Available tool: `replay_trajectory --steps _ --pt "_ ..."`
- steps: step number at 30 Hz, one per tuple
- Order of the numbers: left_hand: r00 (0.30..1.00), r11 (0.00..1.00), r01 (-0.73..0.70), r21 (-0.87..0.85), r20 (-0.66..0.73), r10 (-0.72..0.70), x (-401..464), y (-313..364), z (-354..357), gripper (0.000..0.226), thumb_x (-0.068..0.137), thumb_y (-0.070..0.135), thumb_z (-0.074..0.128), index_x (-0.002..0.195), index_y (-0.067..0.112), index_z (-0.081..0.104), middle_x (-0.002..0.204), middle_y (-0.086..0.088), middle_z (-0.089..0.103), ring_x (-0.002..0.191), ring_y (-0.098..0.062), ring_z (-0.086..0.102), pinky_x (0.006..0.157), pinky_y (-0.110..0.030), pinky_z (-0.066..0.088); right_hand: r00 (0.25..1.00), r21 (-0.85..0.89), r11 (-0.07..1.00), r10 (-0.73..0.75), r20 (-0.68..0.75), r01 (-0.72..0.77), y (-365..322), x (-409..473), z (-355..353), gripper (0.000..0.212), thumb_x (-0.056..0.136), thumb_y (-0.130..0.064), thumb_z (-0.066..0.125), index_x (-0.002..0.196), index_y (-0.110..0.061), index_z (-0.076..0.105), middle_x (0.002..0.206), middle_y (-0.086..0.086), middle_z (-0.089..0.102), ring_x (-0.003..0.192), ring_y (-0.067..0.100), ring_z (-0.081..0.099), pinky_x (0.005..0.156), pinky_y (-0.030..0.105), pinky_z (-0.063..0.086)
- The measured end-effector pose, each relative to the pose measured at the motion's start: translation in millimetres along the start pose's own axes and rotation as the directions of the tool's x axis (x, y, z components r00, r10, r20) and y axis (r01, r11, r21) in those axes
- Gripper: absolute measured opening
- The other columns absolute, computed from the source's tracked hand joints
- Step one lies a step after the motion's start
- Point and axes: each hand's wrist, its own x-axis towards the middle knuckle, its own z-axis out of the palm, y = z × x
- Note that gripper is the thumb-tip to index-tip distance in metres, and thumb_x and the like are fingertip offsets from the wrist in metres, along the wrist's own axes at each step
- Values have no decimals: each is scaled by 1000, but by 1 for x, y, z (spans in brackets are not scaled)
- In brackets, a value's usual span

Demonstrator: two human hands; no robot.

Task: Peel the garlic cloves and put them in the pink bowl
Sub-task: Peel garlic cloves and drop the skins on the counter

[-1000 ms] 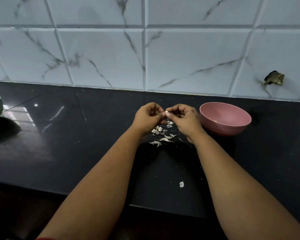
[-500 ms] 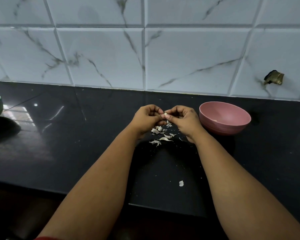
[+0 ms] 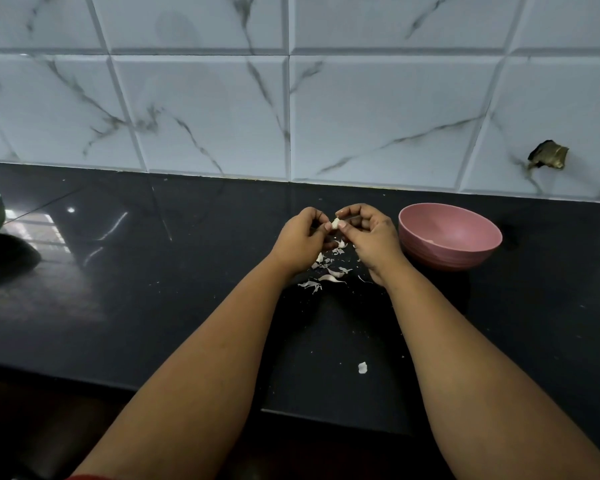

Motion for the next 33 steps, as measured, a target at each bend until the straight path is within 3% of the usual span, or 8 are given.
replay_trajectory --steps 2,7,10,12,19,25,29,33 --pt "1000 1000 -4 -1 9 4 -1 1 0 7 100 6 51 94 9 53 91 -5 64 65 -2 68 72 -22 59 1000 25 999 22 -20 -21 2 2 -2 22 86 0 66 84 -22 67 84 8 68 82 20 65 79 36 54" --pt "999 999 -40 11 -22 40 -2 0 -1 10 96 5 59 98 11 52 95 -13 64 70 -9 69 76 -31 61 998 122 990 66 0 -66 0 1 -1 21 89 4 62 85 -16 66 84 8 69 73 11 68 71 23 54" --pt "998 1000 -16 12 -59 17 -1 -1 -2 22 88 13 72 105 10 59 89 -12 69 80 -21 73 81 -38 60 999 85 996 37 16 -38 -2 -1 0 21 88 5 63 85 -16 67 83 7 69 75 12 66 74 24 56" --pt "998 999 6 -42 -67 -9 0 -3 -3 13 89 10 72 100 6 67 89 -16 72 84 -26 74 84 -41 60 999 58 998 31 33 -32 -3 -2 0 21 88 5 63 86 -15 68 82 6 70 74 11 66 75 23 56" --pt "991 999 14 -29 -134 -18 0 -3 -4 3 87 8 73 89 10 71 75 -4 70 70 -13 72 71 -25 58 991 -138 988 52 -123 -69 -1 2 -3 26 83 1 63 75 -23 71 74 2 72 67 11 66 73 33 59" --pt "988 1000 8 17 -152 -5 0 -4 -4 10 86 4 73 95 6 71 74 -1 69 65 -7 70 67 -19 56 994 -189 981 16 -105 -36 2 1 -1 30 81 -2 64 74 -30 72 79 -3 74 78 13 73 82 40 59" --pt "988 1000 9 15 -153 -6 1 -5 -4 11 85 2 73 93 9 70 75 -2 69 68 -10 70 69 -21 57 986 -184 983 -10 -164 -21 1 1 -4 20 74 -10 79 67 -26 71 69 -1 72 68 15 70 72 35 60" --pt "987 999 1 36 -164 5 1 -5 -3 8 86 8 74 92 13 71 75 -1 69 68 -8 69 68 -20 57 970 -298 954 -62 -234 -11 -3 1 -4 29 77 -7 63 58 -29 68 66 -5 69 60 14 61 63 31 52"
